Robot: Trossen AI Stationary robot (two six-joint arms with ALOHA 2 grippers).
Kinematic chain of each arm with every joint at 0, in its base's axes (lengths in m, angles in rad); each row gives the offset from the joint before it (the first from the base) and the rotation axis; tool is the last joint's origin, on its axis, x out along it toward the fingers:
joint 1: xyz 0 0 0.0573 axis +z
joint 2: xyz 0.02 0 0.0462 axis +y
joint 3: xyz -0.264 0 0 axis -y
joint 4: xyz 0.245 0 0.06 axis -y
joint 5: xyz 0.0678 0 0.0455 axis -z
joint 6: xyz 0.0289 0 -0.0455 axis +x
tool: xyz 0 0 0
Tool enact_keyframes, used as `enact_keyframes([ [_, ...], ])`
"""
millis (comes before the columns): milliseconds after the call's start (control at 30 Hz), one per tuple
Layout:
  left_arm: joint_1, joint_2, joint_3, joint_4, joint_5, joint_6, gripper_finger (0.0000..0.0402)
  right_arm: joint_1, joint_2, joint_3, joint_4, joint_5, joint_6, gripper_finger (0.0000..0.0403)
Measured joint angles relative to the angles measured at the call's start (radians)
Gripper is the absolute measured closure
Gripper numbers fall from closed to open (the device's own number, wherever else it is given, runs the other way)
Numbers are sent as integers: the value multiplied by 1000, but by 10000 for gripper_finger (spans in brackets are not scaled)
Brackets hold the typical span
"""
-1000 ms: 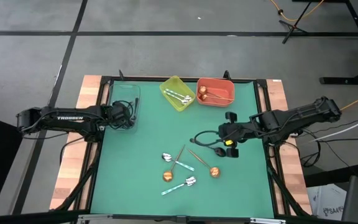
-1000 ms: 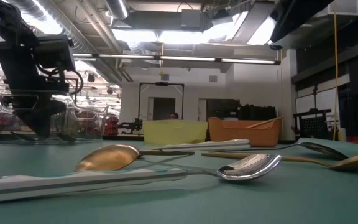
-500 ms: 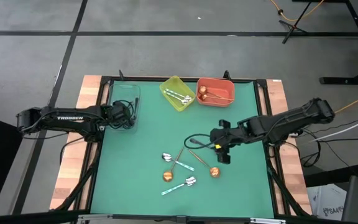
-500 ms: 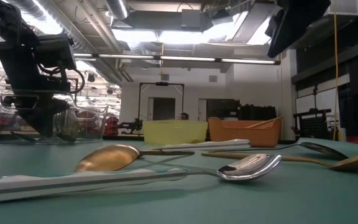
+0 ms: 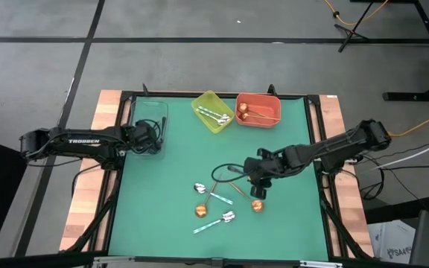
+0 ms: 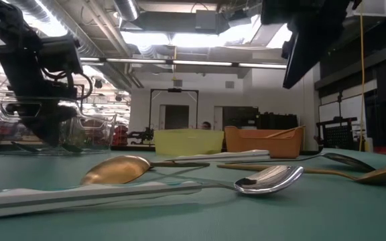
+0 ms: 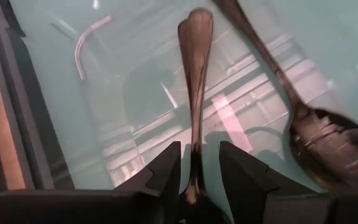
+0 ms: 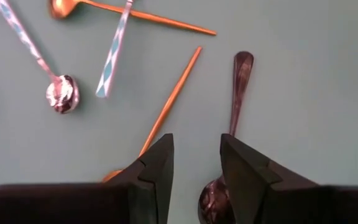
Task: Sort silverware by color (type)
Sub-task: Put the gold spoon into the orange bin
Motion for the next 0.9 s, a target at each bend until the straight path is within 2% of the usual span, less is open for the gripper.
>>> enact_keyframes([
  [167,0,0,2,69,-10,1,297,0,55,0,8,0,56,281],
  [567,0,0,100,69,-31,36,297,58,130,0,109,-24,82,281],
  [900,-8,0,215,68,-31,63,297,160,152,0,122,88,217,281],
])
